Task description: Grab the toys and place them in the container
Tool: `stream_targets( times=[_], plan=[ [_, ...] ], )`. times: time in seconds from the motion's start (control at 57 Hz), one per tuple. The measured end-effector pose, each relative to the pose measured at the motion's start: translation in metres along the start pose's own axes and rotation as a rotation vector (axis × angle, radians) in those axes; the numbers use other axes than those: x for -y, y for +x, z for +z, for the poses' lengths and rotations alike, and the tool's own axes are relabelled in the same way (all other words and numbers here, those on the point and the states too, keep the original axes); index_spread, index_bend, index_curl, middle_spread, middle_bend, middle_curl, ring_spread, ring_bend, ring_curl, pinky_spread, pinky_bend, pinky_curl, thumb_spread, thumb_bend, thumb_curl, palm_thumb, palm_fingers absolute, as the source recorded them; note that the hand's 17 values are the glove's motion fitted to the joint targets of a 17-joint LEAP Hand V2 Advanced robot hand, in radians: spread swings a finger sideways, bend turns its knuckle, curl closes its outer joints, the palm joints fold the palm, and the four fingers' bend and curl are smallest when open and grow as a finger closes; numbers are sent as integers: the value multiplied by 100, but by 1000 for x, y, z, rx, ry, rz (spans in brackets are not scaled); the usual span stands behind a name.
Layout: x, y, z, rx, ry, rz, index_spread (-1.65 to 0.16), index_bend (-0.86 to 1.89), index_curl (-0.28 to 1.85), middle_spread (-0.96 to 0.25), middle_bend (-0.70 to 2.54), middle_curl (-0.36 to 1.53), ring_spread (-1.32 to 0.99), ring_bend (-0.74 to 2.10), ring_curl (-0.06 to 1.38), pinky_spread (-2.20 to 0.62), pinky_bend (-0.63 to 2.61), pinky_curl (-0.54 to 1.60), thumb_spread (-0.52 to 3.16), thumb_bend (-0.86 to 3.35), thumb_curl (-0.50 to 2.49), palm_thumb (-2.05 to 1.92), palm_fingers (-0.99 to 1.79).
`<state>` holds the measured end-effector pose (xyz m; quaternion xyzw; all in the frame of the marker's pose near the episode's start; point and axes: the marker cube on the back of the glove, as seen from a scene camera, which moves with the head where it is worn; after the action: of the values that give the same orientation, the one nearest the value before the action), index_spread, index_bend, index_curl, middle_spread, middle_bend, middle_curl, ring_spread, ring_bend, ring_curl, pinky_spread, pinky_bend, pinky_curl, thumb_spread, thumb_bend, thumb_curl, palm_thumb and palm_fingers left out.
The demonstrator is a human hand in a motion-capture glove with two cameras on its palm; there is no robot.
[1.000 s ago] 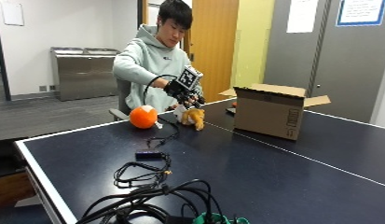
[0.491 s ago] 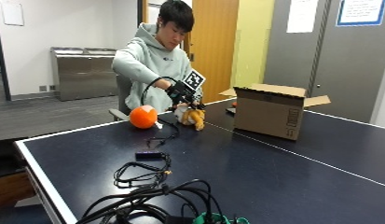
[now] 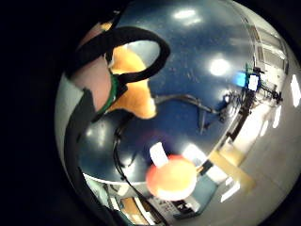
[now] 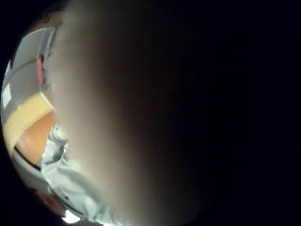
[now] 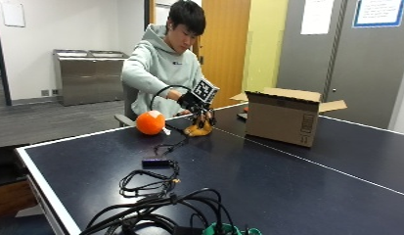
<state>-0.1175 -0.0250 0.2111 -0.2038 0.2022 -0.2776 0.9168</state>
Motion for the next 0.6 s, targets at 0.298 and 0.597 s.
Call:
stream_targets(
  times=[0.298,0.597],
  plan=[
    [15,6,9,-133,104,-124,-26,23,25,0,20,21,-2,20,23,0,83,35,92,-4,28,-4,-35],
    [36,-10,24,181,357,14,-29,29,31,-11,67,39,-15,48,21,-4,55,24,119,10,36,26,66]
  ],
)
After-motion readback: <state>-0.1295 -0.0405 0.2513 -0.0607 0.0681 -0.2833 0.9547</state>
